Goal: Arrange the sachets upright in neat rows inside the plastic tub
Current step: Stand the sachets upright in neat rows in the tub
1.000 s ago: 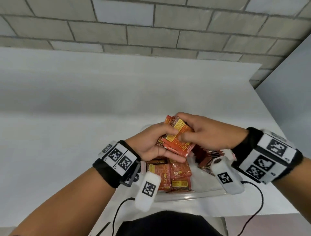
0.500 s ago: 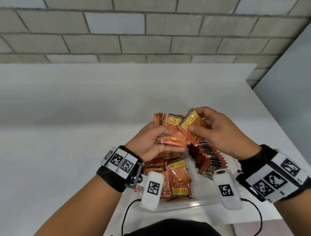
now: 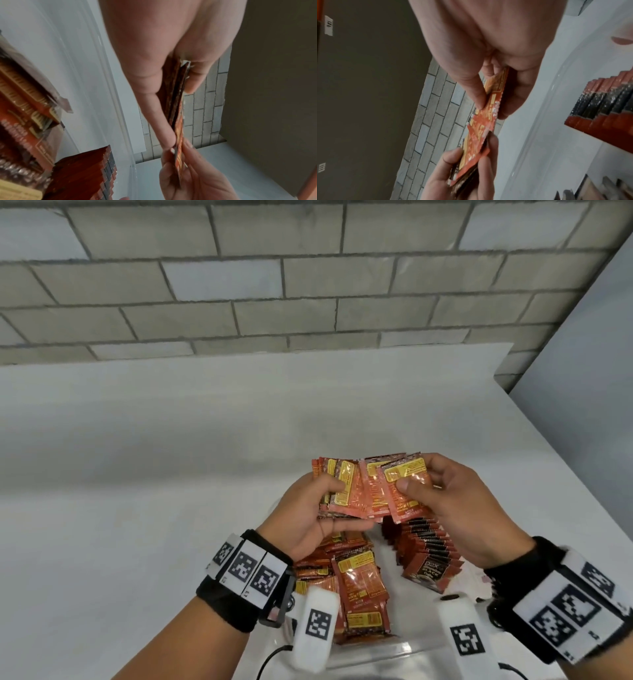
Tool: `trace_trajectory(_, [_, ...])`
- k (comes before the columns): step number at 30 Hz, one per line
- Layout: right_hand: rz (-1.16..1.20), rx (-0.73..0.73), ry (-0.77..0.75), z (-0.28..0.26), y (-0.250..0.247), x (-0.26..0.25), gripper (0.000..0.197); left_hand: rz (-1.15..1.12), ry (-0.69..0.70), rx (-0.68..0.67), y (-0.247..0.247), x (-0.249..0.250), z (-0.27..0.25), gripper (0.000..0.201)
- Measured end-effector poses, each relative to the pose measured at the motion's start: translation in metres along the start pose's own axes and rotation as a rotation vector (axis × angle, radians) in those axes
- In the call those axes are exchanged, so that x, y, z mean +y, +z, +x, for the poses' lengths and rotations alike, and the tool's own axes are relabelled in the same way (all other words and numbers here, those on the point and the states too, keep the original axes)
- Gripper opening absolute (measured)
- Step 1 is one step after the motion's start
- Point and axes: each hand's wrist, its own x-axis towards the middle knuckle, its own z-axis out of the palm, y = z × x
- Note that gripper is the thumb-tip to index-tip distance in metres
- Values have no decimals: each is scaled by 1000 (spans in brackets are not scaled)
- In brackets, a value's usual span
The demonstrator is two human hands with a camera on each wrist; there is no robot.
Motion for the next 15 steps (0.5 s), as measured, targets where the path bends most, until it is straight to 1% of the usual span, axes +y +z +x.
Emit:
trace_trajectory(4, [-36, -55, -19, -1, -6, -7, 21, 149, 7, -19, -1, 0, 0, 10])
trace_trajectory(7, [-135, -103, -47, -3, -3, -8, 21, 213, 12, -29, 0, -2, 0, 12])
trace_trajectory(9, [-159, -123, -42, -5, -2, -8, 22, 184, 6, -40, 1, -2, -1, 13])
trace_trajectory(13, [-125, -84, -28, -4, -7, -5, 24, -34, -35, -12, -1, -1, -1, 17])
trace_trajectory(15, [-68, -63, -11, -2, -9, -5, 24, -22, -12, -21, -2, -3, -1, 16])
